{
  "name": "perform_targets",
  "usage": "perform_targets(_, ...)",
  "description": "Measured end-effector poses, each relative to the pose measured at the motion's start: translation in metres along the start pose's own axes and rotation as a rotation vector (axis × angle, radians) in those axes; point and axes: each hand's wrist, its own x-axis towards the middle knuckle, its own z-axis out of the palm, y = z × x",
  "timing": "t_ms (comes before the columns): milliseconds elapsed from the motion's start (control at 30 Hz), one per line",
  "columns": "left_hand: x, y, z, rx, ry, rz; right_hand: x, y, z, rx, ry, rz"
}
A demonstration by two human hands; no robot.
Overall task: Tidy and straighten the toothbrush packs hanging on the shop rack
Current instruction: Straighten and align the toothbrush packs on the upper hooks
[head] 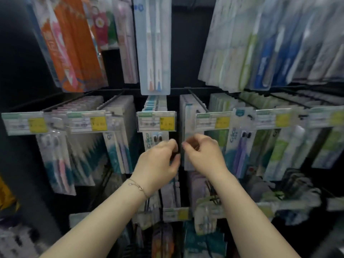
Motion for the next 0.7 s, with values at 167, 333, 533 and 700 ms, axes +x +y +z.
perform_targets(167,0.032,0.02,0.028,-0.002,-0.084,-0.072,0.016,0.022,-0.014,-0.142,0.003,0.125)
perform_targets(333,0.075,0.017,0.059,0.044,-0.202,-0.247,0.03,0.034,-0.016,-0.229,-0.072,0.097)
perform_targets(533,0.089,0.008,0.074,0.038,-0.208,-0.301,0.039,0.044,-0.012,-0.043,-0.131,0.115)
perform_targets(700,0.084,0.015,0.07,-0.172,-0.06,-0.357,0.043,0.05,-0.006,0.144,-0.069,0.108)
